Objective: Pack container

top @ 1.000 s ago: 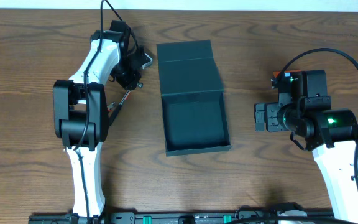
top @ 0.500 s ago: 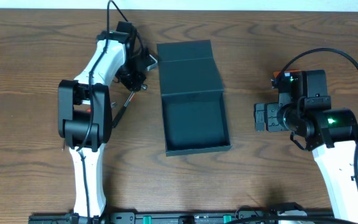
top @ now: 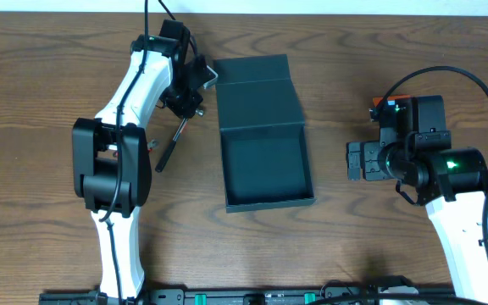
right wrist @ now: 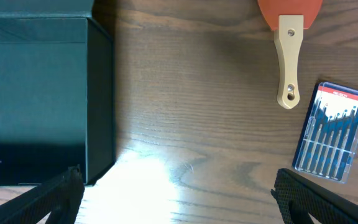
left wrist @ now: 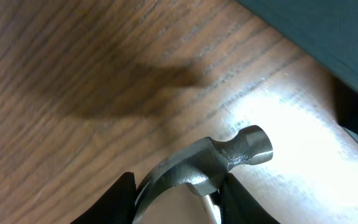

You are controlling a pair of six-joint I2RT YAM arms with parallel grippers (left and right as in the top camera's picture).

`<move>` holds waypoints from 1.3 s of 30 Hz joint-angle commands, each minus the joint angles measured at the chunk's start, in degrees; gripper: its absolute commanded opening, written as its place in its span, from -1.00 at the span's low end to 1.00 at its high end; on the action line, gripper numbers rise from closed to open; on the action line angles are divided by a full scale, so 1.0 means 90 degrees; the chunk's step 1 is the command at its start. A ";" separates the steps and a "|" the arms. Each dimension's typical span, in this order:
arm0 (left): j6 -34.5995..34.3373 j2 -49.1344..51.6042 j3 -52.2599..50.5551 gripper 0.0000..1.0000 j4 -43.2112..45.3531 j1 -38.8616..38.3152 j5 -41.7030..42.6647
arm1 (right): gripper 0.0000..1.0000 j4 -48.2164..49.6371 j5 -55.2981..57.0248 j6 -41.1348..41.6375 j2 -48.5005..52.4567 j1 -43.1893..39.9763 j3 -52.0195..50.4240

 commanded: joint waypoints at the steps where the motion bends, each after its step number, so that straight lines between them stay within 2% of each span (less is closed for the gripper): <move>1: -0.0318 -0.0364 -0.0034 -0.33 -0.0182 0.0027 -0.0007 | 0.98 -0.0024 0.0049 0.0058 0.0024 -0.0051 0.0114; 8: -0.1268 -0.1212 -0.0022 -0.43 -0.0777 -0.0036 0.0019 | 0.98 -0.0032 0.0046 0.0063 0.0024 -0.0051 0.0114; 15: -0.1277 -0.2280 -0.0017 -0.45 -0.1151 -0.0359 0.0036 | 0.98 -0.0209 0.0046 0.0061 0.0024 -0.0051 0.0114; 21: -0.1348 -0.2322 -0.0019 -0.41 -0.1190 -0.0376 0.0041 | 0.99 -0.0398 0.0046 0.0061 0.0024 -0.0051 0.0114; 23: -0.1343 -0.2310 -0.0019 -0.07 -0.1127 -0.0374 0.0034 | 0.98 -0.0430 0.0046 0.0061 0.0024 -0.0051 0.0114; 25: -0.1343 -0.2310 -0.0019 0.12 -0.0998 -0.0345 0.0034 | 0.99 -0.0457 0.0046 0.0061 0.0024 -0.0051 0.0114; 26: -0.1343 -0.2312 -0.0019 0.33 -0.0928 -0.0313 0.0034 | 0.99 -0.0466 0.0046 0.0061 0.0024 -0.0051 0.0114; 30: -0.1336 -0.2310 -0.0019 0.42 -0.0806 -0.0170 0.0007 | 0.98 -0.0500 0.0046 0.0061 0.0024 -0.0051 0.0114; 33: -0.1093 -0.2280 -0.0022 0.76 -0.0763 0.0000 -0.0017 | 0.98 -0.0527 0.0046 0.0061 0.0024 -0.0051 0.0114; 39: -0.0289 -0.1911 -0.0039 0.97 -0.0634 0.0393 -0.0012 | 0.98 -0.0529 0.0049 0.0061 0.0024 -0.0051 0.0114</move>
